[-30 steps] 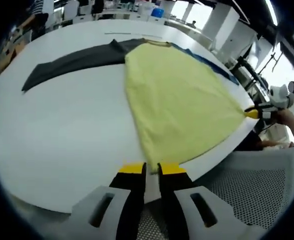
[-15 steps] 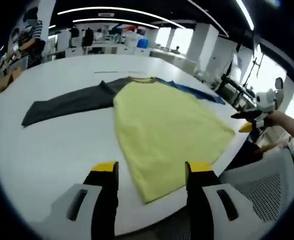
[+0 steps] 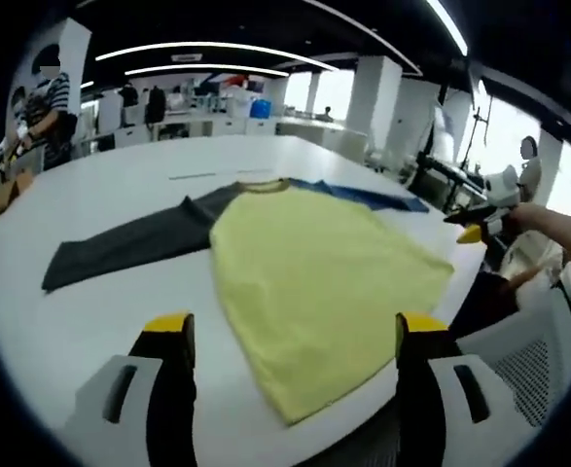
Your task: Fold the garment on the visible template until the final outline fits inside the template.
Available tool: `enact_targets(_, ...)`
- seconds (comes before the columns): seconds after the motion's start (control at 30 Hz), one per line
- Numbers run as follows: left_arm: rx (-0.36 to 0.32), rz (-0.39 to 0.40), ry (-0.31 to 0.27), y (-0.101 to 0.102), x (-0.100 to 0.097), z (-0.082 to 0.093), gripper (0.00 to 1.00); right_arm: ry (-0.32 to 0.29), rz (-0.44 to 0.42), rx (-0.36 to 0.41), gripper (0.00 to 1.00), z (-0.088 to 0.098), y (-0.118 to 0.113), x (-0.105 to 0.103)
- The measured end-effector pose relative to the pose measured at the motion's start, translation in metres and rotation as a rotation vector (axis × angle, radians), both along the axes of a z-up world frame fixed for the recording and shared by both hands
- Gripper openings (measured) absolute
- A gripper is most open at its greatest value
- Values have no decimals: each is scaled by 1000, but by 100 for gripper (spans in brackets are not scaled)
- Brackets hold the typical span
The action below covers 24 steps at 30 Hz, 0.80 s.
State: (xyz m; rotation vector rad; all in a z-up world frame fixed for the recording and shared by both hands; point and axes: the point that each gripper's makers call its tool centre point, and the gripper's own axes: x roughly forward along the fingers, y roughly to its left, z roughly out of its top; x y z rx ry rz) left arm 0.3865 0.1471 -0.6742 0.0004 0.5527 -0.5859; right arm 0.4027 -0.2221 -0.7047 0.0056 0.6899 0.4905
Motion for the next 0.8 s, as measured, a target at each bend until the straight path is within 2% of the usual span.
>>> enact_targets(0.23,-15,-34,-35,-4,9,6,93,-32,-68,-4,99,14,-31,24)
enact_targets(0.43,-33,-47,-57,-7,13,10,94,-65,-104,20,97,28,-48,43)
enact_targets(0.67,-42,-58,-83,-7,19,15,99,-55,-184,39,95,17,-77,62)
enact_targets(0.73,-45,-64,-89,-8,18,16,99,-67,-199,30,95,14,-86,67)
enact_targets(0.8,-50,-72,-97,-8,18,17,99,-51,-212,21,94,10,-93,70)
